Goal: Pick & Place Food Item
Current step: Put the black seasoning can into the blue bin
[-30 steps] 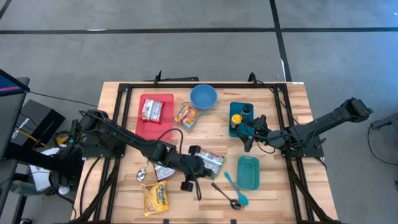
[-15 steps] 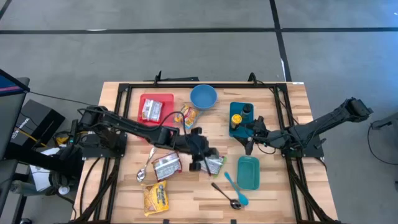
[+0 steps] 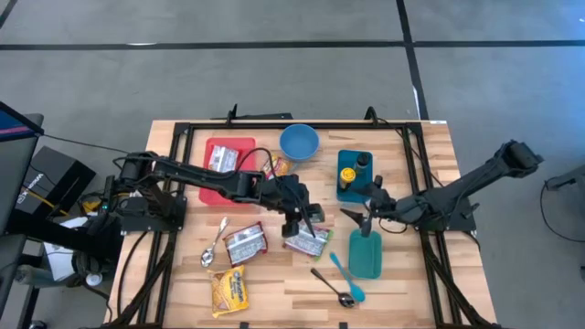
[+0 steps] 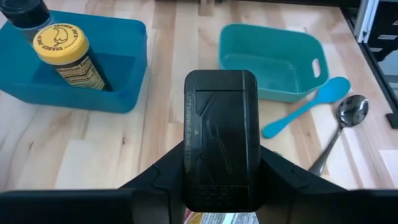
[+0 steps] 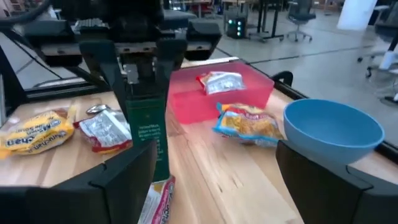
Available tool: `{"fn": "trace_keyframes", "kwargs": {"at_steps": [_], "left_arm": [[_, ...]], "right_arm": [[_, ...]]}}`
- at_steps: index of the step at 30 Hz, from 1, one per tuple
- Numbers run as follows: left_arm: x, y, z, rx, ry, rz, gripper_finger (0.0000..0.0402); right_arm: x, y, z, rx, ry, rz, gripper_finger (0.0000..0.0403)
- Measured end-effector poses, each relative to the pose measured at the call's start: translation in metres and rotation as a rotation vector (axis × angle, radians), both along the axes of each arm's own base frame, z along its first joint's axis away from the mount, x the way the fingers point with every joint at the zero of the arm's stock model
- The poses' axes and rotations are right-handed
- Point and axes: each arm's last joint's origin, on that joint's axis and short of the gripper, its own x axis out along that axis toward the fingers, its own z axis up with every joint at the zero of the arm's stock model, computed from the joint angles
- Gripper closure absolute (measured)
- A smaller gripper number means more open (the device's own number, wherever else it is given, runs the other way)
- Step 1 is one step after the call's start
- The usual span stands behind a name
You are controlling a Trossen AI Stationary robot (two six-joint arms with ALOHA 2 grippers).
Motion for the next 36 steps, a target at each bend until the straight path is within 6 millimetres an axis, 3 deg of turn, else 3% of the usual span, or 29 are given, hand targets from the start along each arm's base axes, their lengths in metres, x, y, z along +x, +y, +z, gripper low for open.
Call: {"fn": "trace_keyframes", "kwargs": {"at_steps": [6, 15, 20, 26, 29, 36], "left_arm": [[0.000, -0.001, 0.000, 0.000, 0.001, -0.003, 0.0280], [-0.001, -0.004, -0.001, -0.001, 0.015, -0.014, 0.0264], [-0.001, -0.012, -0.001, -0.004, 0.010, -0.042, 0.0281], [-0.002, -0.018, -0.001, 0.012, 0.008, -0.075, 0.0273], [-0.002, -0.021, -0.001, 0.013, 0.008, -0.081, 0.0262], [-0.003, -0.021, -0.001, 0.013, 0.010, -0.083, 0.0282]], "right_arm": [[0.015, 0.004, -0.007, -0.034, 0.020, 0.017, 0.0078], [0.041, 0.013, 0.005, -0.019, 0.038, 0.092, 0.0078], [0.054, 0.014, 0.009, -0.012, 0.067, 0.131, 0.0078], [0.072, 0.016, 0.007, 0.007, 0.103, 0.183, 0.0078], [0.078, 0.017, 0.003, 0.009, 0.127, 0.199, 0.0078], [0.083, 0.021, 0.008, 0.022, 0.113, 0.226, 0.0094]]}}
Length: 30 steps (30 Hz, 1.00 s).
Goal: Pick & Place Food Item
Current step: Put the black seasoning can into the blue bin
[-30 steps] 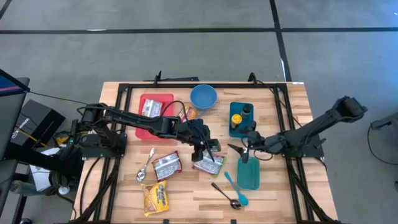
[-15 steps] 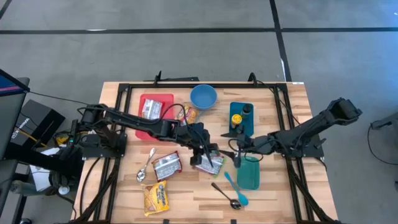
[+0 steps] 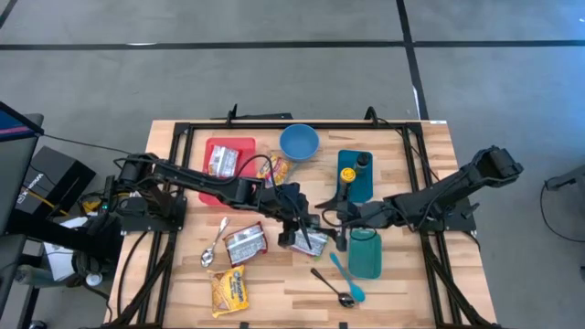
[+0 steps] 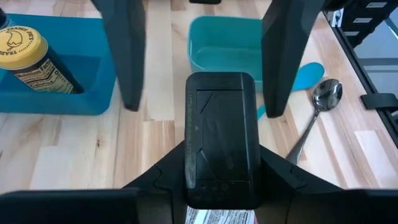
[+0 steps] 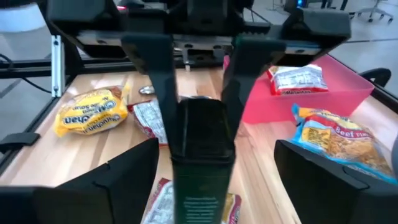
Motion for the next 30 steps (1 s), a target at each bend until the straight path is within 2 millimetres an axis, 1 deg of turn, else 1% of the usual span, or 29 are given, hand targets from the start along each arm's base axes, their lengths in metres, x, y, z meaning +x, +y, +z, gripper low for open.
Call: {"fn": "trace_keyframes", "kwargs": {"at_steps": [3, 7, 11, 14, 17, 21, 25, 27, 30], "left_arm": [[0.0002, 0.0004, 0.0001, 0.008, -0.003, 0.010, 0.0279], [0.0001, 0.0007, 0.0000, 0.014, -0.003, 0.018, 0.0264], [0.0001, 0.0007, 0.0000, 0.014, -0.002, 0.018, 0.0282], [0.0003, 0.0012, 0.0001, 0.014, -0.004, 0.019, 0.0282], [0.0006, 0.0012, 0.0006, 0.013, -0.010, 0.020, 0.0280], [0.0006, 0.0013, 0.0006, 0.013, -0.009, 0.020, 0.0266], [0.0007, 0.0015, 0.0006, 0.013, -0.009, 0.020, 0.0281], [0.0006, 0.0013, 0.0005, 0.011, -0.009, 0.022, 0.0282], [0.0006, 0.0015, 0.0005, 0.011, -0.008, 0.023, 0.0281]], "right_arm": [[-0.0004, 0.0007, -0.0002, 0.018, 0.000, -0.003, 0.0108], [-0.0007, 0.0006, -0.0012, 0.018, 0.010, -0.005, 0.0125], [-0.0006, 0.0005, -0.0012, 0.027, 0.009, -0.008, 0.0139], [-0.0006, 0.0005, -0.0012, 0.035, 0.008, -0.010, 0.0154], [-0.0006, 0.0005, -0.0012, 0.036, 0.008, -0.011, 0.0176], [-0.0006, 0.0004, -0.0012, 0.042, 0.008, -0.013, 0.0215], [-0.0007, 0.0004, -0.0013, 0.041, 0.009, -0.013, 0.0262], [-0.0007, 0.0005, -0.0014, 0.040, 0.010, -0.013, 0.0283], [-0.0007, 0.0005, -0.0014, 0.040, 0.010, -0.013, 0.0285]]}}
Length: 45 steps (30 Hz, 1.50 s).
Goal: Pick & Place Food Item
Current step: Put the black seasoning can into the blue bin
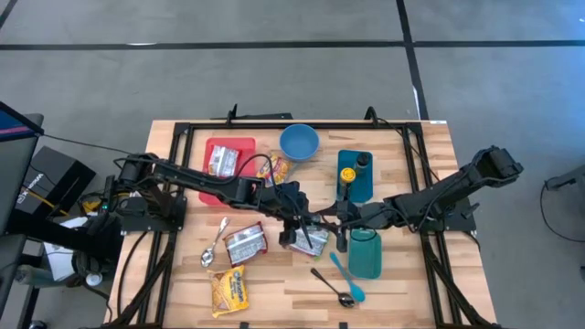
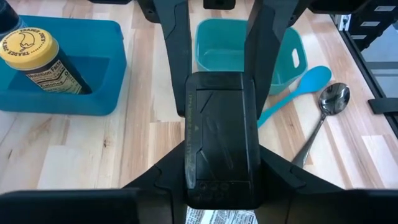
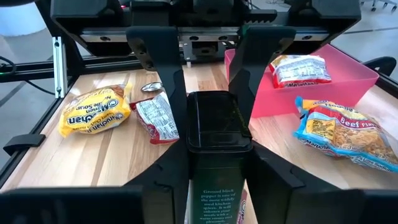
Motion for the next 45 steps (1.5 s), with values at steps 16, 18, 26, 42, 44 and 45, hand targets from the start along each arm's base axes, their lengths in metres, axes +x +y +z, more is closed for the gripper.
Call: {"fn": "trace_keyframes", "kwargs": {"at_steps": [16, 18, 26, 42, 44, 45], "left_arm": [[0.0002, 0.0000, 0.0002, 0.000, -0.003, -0.001, 0.0266], [0.0007, -0.0001, 0.0009, 0.000, -0.012, -0.001, 0.0255], [0.0006, -0.0001, 0.0009, 0.000, -0.010, -0.001, 0.0280], [0.0005, -0.0002, 0.0007, 0.002, -0.009, -0.003, 0.0192], [0.0005, -0.0002, 0.0007, 0.002, -0.008, -0.003, 0.0183], [0.0004, -0.0002, 0.0006, 0.002, -0.007, -0.003, 0.0177]], "right_arm": [[0.0002, -0.0007, -0.0002, 0.019, -0.001, -0.006, 0.0285], [0.0001, -0.0007, -0.0003, 0.022, 0.001, -0.006, 0.0285], [0.0001, -0.0007, -0.0005, 0.019, 0.004, -0.001, 0.0285], [0.0001, -0.0007, -0.0006, 0.020, 0.004, 0.000, 0.0285], [0.0001, -0.0007, -0.0006, 0.020, 0.004, 0.000, 0.0285], [0.0001, -0.0007, -0.0006, 0.020, 0.005, 0.000, 0.0285]]}}
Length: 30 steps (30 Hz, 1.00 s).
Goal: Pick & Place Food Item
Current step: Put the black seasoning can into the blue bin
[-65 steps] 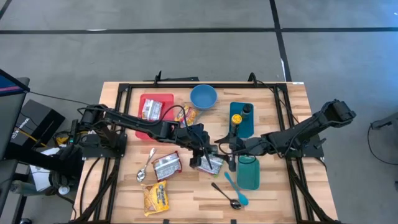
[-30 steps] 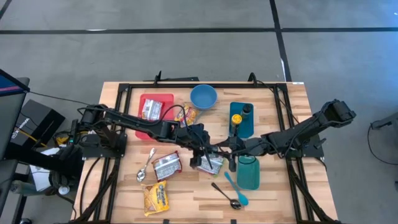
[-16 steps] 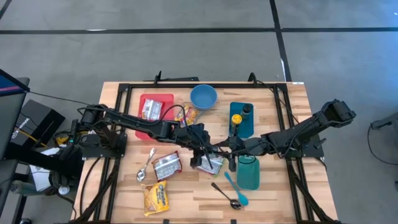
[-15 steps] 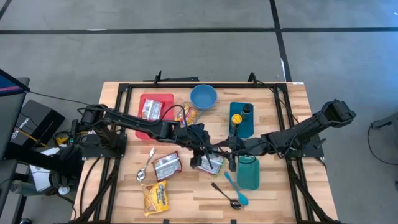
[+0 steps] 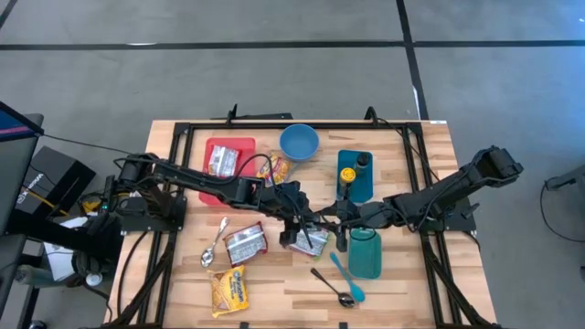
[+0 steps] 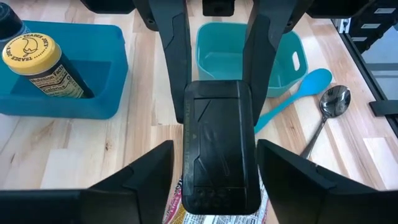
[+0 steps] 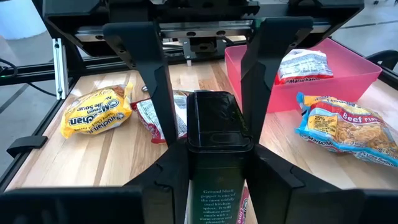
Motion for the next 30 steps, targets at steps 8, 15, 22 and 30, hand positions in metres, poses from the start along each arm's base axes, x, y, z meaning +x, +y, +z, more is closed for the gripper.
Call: {"fn": "trace_keyframes", "kwargs": {"at_steps": [8, 15, 22, 30], "left_arm": [[0.000, 0.000, 0.000, 0.000, 0.004, 0.000, 0.0123], [0.000, 0.000, 0.000, 0.000, 0.005, 0.000, 0.0112], [-0.002, 0.000, 0.001, 0.001, 0.009, 0.000, 0.0112], [-0.015, 0.002, 0.026, -0.007, -0.049, 0.000, 0.0112]], "right_arm": [[0.000, 0.000, 0.000, -0.002, 0.004, 0.000, 0.0285], [-0.001, 0.000, -0.001, -0.004, 0.016, -0.001, 0.0285], [-0.001, 0.000, -0.002, 0.000, 0.020, -0.002, 0.0285], [-0.001, 0.000, -0.002, -0.002, 0.025, -0.002, 0.0285]]}}
